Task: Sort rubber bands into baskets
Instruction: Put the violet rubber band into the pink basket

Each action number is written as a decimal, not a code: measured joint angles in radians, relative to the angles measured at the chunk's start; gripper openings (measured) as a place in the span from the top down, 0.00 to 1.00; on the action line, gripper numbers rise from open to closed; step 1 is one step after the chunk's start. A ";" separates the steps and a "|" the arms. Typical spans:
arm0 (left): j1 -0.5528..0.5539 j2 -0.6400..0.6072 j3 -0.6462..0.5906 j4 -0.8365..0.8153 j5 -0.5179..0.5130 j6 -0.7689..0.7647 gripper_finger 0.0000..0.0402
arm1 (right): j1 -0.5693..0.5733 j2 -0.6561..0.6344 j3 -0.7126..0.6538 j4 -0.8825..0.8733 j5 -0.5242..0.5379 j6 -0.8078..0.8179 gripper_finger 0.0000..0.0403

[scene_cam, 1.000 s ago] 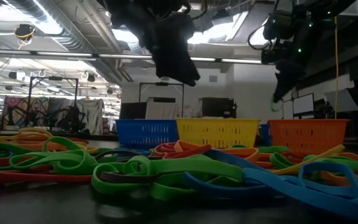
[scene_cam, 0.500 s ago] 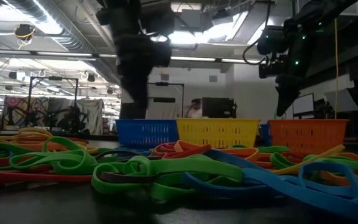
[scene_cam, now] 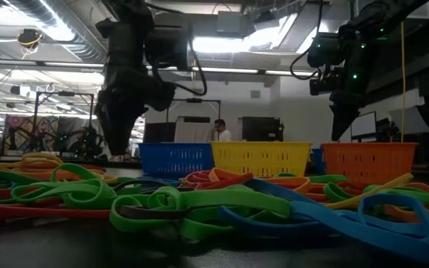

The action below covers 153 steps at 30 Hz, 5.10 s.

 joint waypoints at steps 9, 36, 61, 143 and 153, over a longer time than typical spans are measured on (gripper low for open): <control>-0.046 0.000 -0.072 0.066 0.000 -0.051 0.67 | 0.000 0.000 0.000 0.000 0.000 0.000 0.61; -0.135 0.002 -0.185 0.260 -0.022 -0.045 0.98 | 0.000 0.000 0.000 0.001 -0.011 0.000 0.61; -0.117 0.009 -0.100 0.730 0.040 0.064 1.00 | 0.001 0.000 -0.001 0.145 -0.388 0.016 0.61; -0.097 0.005 -0.100 1.093 -0.018 0.195 0.73 | 0.517 0.223 0.365 0.192 -0.110 0.030 0.98; -0.121 0.005 -0.100 1.044 -0.017 0.204 0.63 | 0.406 0.222 0.593 -0.079 0.024 -0.159 0.99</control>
